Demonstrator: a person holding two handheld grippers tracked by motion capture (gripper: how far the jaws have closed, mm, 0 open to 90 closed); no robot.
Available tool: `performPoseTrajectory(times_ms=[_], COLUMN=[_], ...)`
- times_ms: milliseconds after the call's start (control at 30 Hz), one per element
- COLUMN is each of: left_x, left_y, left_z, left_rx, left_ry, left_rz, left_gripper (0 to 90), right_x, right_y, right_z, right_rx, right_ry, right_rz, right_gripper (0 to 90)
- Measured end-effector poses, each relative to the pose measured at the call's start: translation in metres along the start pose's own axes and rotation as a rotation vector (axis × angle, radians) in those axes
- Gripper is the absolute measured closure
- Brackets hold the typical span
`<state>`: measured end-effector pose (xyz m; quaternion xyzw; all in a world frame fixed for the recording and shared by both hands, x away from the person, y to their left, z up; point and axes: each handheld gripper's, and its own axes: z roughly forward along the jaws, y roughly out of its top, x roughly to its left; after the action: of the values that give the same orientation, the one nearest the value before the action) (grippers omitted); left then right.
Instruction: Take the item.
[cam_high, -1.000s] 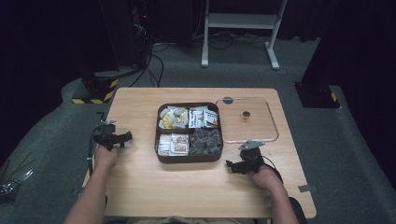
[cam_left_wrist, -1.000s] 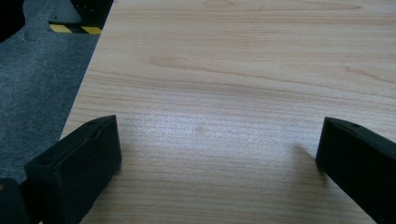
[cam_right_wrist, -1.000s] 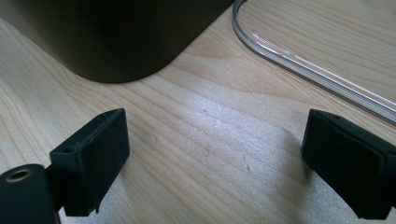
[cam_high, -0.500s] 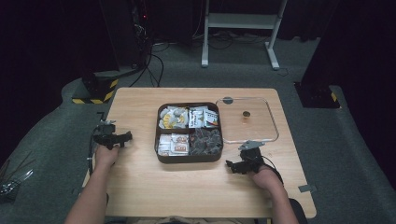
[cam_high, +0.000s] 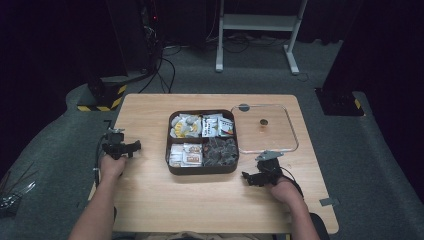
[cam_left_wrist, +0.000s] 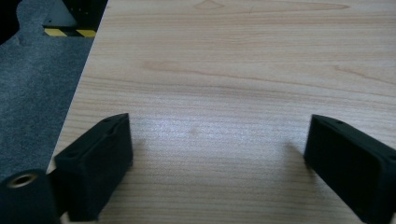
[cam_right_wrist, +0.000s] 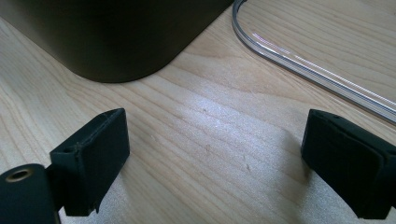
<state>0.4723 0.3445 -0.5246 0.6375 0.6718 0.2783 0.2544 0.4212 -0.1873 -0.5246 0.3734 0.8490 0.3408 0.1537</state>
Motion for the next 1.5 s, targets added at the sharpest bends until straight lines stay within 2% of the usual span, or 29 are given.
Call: performPoseTrajectory(times_ms=[33,233,500,633,667,700,767,900,1033,1067,1133,1200,1233,1267,1367,1500], left_x=[0.0,-0.001,-0.004,-0.002,-0.001,0.003,0.004,0.004,0.007,0.008,0.008,0.006,0.003,0.001,-0.001,-0.006], left_y=[0.0,0.002,0.005,0.008,0.009,0.014,0.016,0.017,0.018,0.02,0.021,0.021,0.022,0.023,0.024,0.029], left_z=[0.0,-0.003,-0.01,-0.015,-0.016,-0.018,-0.02,-0.023,-0.028,-0.031,-0.032,-0.033,-0.034,-0.035,-0.038,-0.046], left_rx=[0.0,0.012,-0.022,-0.036,-0.018,0.047,0.042,0.043,0.023,0.022,0.03,0.055,0.077,0.08,0.071,0.039], left_ry=[0.0,-0.003,-0.045,-0.072,-0.088,-0.121,-0.112,-0.133,-0.219,-0.274,-0.286,-0.295,-0.287,-0.285,-0.303,-0.359], left_rz=[0.0,0.035,0.027,0.0,-0.009,0.025,0.036,0.037,0.02,0.016,0.019,0.03,0.072,0.089,0.097,0.082], left_gripper=[15.8,17.4,19.7,21.9,24.1,24.2,22.0,21.3,21.7,21.5,21.3,25.6,27.7,27.7,27.9,30.9], right_x=[0.0,0.0,0.0,0.0,0.0,0.0,0.0,0.0,0.0,0.0,0.0,0.0,0.0,0.0,0.0,0.0], right_y=[0.0,0.0,0.0,0.0,0.0,0.0,0.0,0.0,0.0,0.0,0.0,0.0,0.0,0.0,0.0,0.0], right_z=[0.0,0.0,0.0,0.0,0.0,0.0,0.0,0.0,0.0,0.0,0.0,0.0,0.0,0.0,0.0,0.0], right_rx=[0.0,-0.001,0.0,0.001,0.0,0.0,0.001,0.001,0.001,0.001,0.001,0.001,0.001,0.001,0.001,0.001], right_ry=[0.0,0.0,0.0,-0.001,0.0,0.0,-0.001,-0.001,0.0,0.0,0.0,0.0,0.0,0.0,0.0,-0.001], right_rz=[0.0,0.0,0.001,0.001,0.001,0.002,0.001,0.001,0.002,0.002,0.001,0.002,0.002,0.002,0.002,0.001], right_gripper=[7.8,7.8,7.8,7.8,7.8,7.8,7.8,7.8,7.8,7.8,7.8,7.8,7.8,7.8,7.8,7.8])
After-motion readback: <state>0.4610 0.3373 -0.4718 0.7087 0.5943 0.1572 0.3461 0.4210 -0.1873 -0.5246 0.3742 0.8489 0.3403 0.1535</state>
